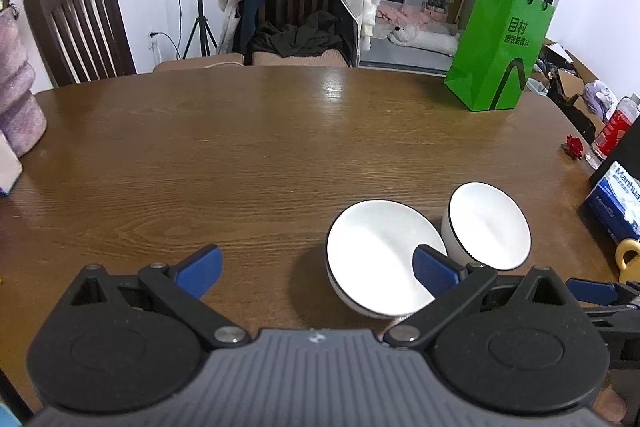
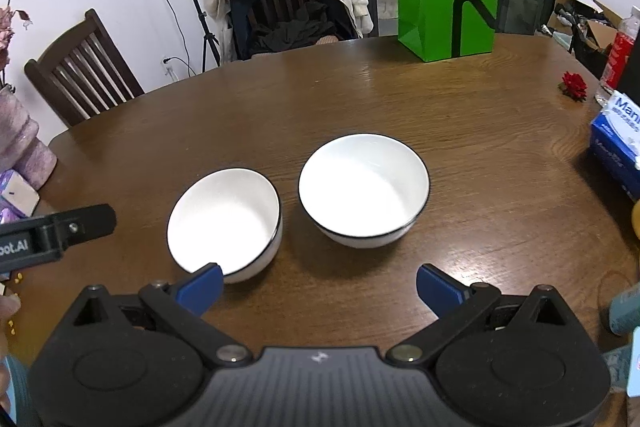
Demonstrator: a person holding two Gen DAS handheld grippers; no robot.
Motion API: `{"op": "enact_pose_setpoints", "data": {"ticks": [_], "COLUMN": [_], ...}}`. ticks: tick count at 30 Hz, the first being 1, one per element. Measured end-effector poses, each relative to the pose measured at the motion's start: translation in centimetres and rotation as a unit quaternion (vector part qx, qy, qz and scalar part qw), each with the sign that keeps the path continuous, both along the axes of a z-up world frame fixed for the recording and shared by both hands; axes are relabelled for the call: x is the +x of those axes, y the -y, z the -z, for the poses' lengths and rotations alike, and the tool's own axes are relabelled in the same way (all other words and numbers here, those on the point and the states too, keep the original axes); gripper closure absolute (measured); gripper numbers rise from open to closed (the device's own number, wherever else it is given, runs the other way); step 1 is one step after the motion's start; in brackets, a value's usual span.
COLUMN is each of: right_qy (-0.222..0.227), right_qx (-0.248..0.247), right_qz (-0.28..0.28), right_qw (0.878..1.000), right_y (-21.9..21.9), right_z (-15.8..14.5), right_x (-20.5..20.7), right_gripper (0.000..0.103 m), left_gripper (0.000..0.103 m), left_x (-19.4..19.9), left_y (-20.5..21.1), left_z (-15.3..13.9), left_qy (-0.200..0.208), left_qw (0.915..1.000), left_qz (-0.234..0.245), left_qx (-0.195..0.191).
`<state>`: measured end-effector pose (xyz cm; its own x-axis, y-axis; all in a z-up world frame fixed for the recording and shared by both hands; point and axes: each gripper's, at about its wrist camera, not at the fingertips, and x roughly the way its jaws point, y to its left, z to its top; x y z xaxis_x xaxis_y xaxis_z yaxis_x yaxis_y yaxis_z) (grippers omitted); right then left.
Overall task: Organize plates and bowls
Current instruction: 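Close both grippers on the rim of one white bowl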
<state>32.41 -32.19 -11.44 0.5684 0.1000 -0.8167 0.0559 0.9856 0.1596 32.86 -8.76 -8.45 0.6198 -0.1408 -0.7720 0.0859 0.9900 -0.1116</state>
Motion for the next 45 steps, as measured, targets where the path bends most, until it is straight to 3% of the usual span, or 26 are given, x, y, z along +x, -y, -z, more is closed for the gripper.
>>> {"op": "enact_pose_setpoints", "data": {"ticks": [14,18,20,25,38,45], "right_qy": [-0.011,-0.025,-0.031,-0.025,-0.047,-0.053], "right_qx": [0.026,0.039,0.045,0.047,0.066,0.057], "right_qz": [0.012,0.013,0.01,0.006,0.003,0.0], "right_qw": [1.0,0.999,0.998,0.999,0.997,0.997], "right_y": [-0.6,-0.6,-0.8,-1.2,-1.3,-1.9], "right_z": [2.2,3.1,3.5,3.6,4.1,5.1], "right_x": [4.6,5.4,5.6,5.9,5.8,6.8], "right_gripper": [0.003,0.011,0.02,0.031,0.07,0.078], "left_gripper": [0.0,0.002,0.007,0.021,0.034,0.053], "left_x": [4.6,5.2,5.5,5.9,6.6,6.8], "left_y": [0.5,0.5,0.5,0.5,0.7,0.6], "left_z": [3.5,4.7,5.1,5.9,7.0,7.6], "left_qy": [-0.03,-0.041,-0.046,-0.059,-0.075,-0.087], "left_qw": [0.9995,0.9991,0.9988,0.9981,0.997,0.996], "left_qz": [-0.009,-0.012,-0.014,-0.014,-0.011,-0.009], "left_qx": [0.003,0.0,-0.002,-0.008,-0.016,-0.019]}}
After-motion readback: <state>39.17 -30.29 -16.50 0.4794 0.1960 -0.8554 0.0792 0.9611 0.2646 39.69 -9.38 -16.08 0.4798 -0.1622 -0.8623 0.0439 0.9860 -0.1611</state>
